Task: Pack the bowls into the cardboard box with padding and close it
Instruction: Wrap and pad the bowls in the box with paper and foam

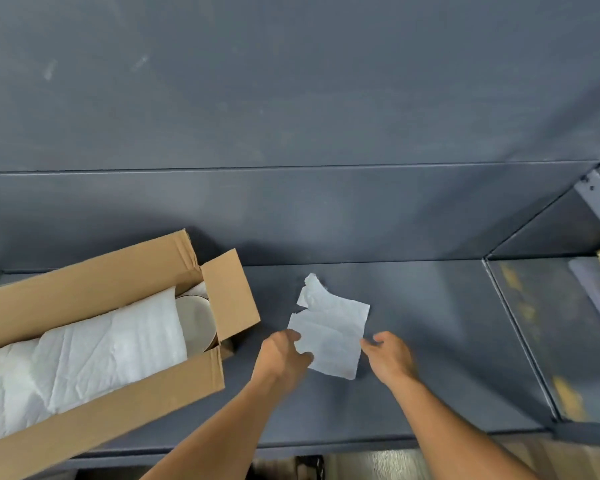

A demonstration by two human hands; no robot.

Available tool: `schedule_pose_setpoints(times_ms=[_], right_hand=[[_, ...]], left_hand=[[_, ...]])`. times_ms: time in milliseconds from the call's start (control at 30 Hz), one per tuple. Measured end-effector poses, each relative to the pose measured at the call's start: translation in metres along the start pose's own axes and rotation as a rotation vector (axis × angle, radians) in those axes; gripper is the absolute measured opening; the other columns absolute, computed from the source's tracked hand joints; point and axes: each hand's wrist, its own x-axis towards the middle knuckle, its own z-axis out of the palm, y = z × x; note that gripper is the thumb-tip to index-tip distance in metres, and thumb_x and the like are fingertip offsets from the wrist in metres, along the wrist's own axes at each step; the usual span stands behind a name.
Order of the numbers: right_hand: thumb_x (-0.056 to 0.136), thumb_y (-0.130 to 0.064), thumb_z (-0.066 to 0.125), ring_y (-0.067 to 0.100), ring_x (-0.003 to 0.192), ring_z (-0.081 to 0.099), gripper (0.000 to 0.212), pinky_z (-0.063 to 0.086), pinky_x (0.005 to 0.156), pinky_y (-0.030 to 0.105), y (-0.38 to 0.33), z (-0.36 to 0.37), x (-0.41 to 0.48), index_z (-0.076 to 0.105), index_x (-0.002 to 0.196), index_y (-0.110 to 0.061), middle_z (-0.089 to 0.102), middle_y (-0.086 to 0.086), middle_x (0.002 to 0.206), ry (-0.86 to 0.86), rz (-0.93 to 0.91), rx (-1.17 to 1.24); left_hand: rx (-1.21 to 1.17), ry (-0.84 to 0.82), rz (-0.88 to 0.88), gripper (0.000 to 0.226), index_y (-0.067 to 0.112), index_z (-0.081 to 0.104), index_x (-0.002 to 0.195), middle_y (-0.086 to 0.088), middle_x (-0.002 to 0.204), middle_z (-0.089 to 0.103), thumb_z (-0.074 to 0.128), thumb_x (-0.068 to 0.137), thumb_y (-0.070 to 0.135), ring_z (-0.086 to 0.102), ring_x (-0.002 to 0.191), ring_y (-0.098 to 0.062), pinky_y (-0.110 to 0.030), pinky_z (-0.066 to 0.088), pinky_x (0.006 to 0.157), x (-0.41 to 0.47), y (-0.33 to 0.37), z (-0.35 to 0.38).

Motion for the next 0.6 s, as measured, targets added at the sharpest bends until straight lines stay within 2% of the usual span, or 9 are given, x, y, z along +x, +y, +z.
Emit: schedule_pose_setpoints(times_ms=[100,200,300,400,467,533,600], right_hand=[[0.092,-0.041,0.060,0.026,0.097,0.057,0.028,0.045,0.078,0.030,0.012,0.010,0.009,0.058,0.106,-0.017,0.061,0.006,0.107,-0.053,0.024,-0.053],[0.090,-0.040,0.062,0.028,0.102,0.060,0.036,0.044,0.073,0.029,0.013,0.020,0.014,0.062,0.111,-0.011,0.063,0.007,0.109,-0.035,0.026,-0.057],[0.085,-0.040,0.065,0.027,0.079,0.056,0.029,0.043,0.061,0.030,0.008,0.027,0.018,0.054,0.079,-0.014,0.058,0.003,0.083,-0.002,0.023,-0.064],[0.082,-0.041,0.065,0.024,0.062,0.046,0.040,0.030,0.046,0.026,0.005,0.033,0.024,0.044,0.062,-0.013,0.049,0.001,0.066,0.021,0.046,-0.101],[0.084,-0.038,0.063,0.022,0.055,0.044,0.043,0.025,0.044,0.024,0.004,0.035,0.027,0.042,0.057,-0.012,0.045,0.000,0.059,0.011,0.043,-0.110],[0.086,-0.033,0.061,0.019,0.049,0.041,0.044,0.024,0.043,0.023,0.003,0.034,0.027,0.040,0.054,-0.012,0.041,-0.001,0.053,-0.005,0.048,-0.108],[0.086,-0.029,0.059,0.017,0.046,0.037,0.042,0.025,0.045,0.023,0.004,0.032,0.027,0.039,0.053,-0.013,0.039,-0.001,0.051,-0.010,0.047,-0.094]], left_hand=[[0.047,0.008,-0.100,0.052,0.017,0.049,0.139,-0.004,0.135,0.053,0.059,0.089,0.027,0.061,0.105,-0.020,-0.025,0.050,0.073,0.016,-0.003,0.011],[0.128,0.030,-0.169,0.040,0.014,0.055,0.125,-0.008,0.127,0.057,0.056,0.088,0.027,0.057,0.110,-0.025,-0.031,0.053,0.086,0.031,-0.007,0.022],[0.119,0.066,-0.250,0.044,0.010,0.047,0.130,-0.010,0.133,0.045,0.055,0.091,0.026,0.047,0.121,-0.030,-0.035,0.045,0.096,0.040,-0.009,0.029],[0.079,0.089,-0.289,0.047,0.009,0.043,0.133,-0.013,0.135,0.042,0.056,0.090,0.022,0.045,0.123,-0.032,-0.038,0.042,0.104,0.048,-0.011,0.034],[0.031,0.091,-0.318,0.037,0.009,0.049,0.119,-0.012,0.124,0.050,0.056,0.084,0.019,0.051,0.112,-0.030,-0.040,0.048,0.097,0.051,-0.014,0.038],[-0.033,0.087,-0.334,0.022,0.011,0.053,0.103,-0.009,0.107,0.058,0.055,0.082,0.015,0.057,0.093,-0.025,-0.034,0.053,0.076,0.051,-0.016,0.041],[-0.114,0.082,-0.332,0.011,0.012,0.053,0.097,-0.003,0.087,0.057,0.052,0.085,0.011,0.054,0.072,-0.018,-0.025,0.044,0.054,0.047,-0.013,0.042]])
